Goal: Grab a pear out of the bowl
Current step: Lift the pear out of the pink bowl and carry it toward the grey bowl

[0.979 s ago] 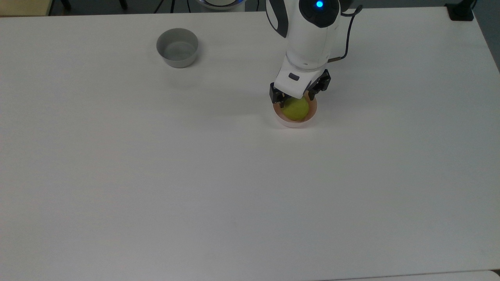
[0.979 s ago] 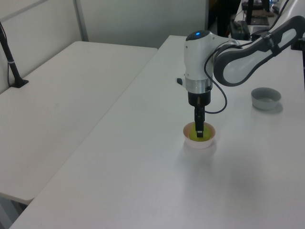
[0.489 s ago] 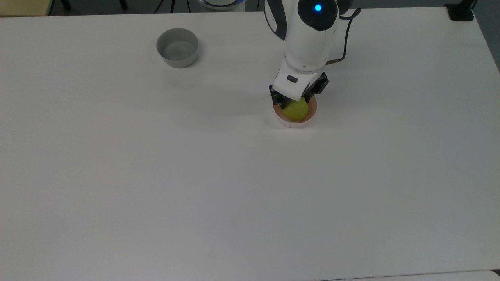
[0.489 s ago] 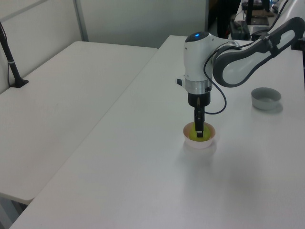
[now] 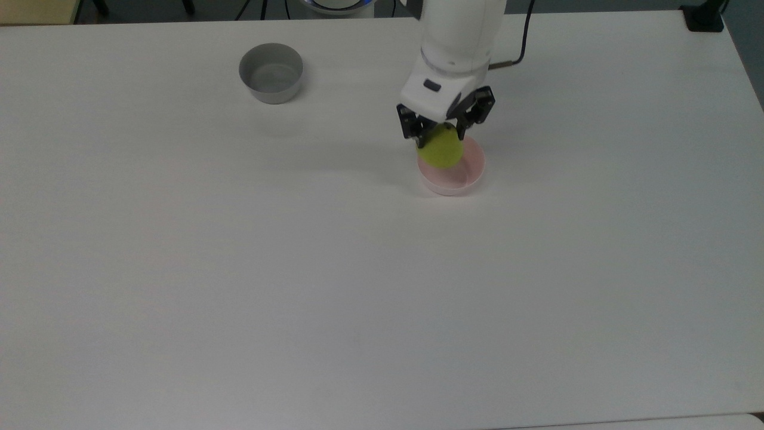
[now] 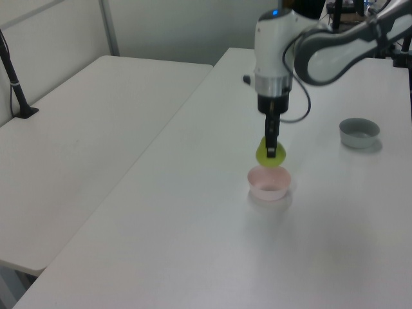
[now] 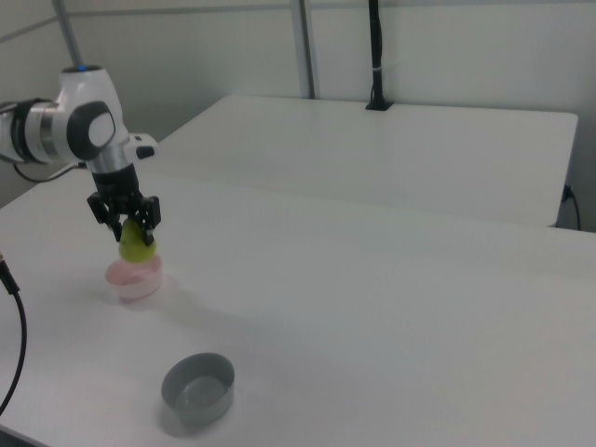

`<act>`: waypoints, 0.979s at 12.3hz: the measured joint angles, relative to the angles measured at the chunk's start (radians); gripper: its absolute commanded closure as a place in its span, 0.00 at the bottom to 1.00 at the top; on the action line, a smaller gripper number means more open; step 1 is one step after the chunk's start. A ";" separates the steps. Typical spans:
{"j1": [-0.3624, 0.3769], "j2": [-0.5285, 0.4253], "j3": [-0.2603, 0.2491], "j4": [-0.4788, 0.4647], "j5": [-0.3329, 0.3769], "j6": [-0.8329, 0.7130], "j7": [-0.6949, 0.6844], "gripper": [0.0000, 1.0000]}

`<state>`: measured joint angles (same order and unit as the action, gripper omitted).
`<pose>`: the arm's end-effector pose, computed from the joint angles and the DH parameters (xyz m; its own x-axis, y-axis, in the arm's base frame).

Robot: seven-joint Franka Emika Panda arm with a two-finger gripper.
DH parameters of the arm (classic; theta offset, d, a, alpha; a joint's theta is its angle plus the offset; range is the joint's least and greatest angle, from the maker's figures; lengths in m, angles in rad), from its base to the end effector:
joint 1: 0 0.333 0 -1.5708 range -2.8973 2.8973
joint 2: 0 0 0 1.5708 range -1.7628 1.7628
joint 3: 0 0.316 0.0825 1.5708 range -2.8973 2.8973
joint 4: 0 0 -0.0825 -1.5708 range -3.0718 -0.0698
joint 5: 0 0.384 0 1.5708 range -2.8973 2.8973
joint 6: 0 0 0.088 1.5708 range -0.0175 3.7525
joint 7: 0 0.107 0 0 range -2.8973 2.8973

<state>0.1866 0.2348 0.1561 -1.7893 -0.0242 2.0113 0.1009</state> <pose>0.5878 0.2020 0.4206 0.9693 0.2457 -0.0112 0.2456 -0.9693 -0.0133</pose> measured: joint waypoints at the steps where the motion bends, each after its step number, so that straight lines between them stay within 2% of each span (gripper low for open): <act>1: -0.017 -0.031 -0.001 0.020 0.000 -0.050 0.000 1.00; 4: -0.084 -0.127 -0.003 0.064 0.000 -0.183 -0.002 1.00; 7: -0.118 -0.183 -0.019 0.106 0.000 -0.258 -0.020 1.00; 11: -0.156 -0.197 -0.097 0.155 -0.001 -0.314 -0.198 1.00; 12: -0.165 -0.197 -0.131 0.164 -0.001 -0.314 -0.261 1.00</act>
<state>0.0211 0.0376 0.0252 -1.6255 -0.0254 1.6976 -0.1602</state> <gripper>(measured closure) 0.339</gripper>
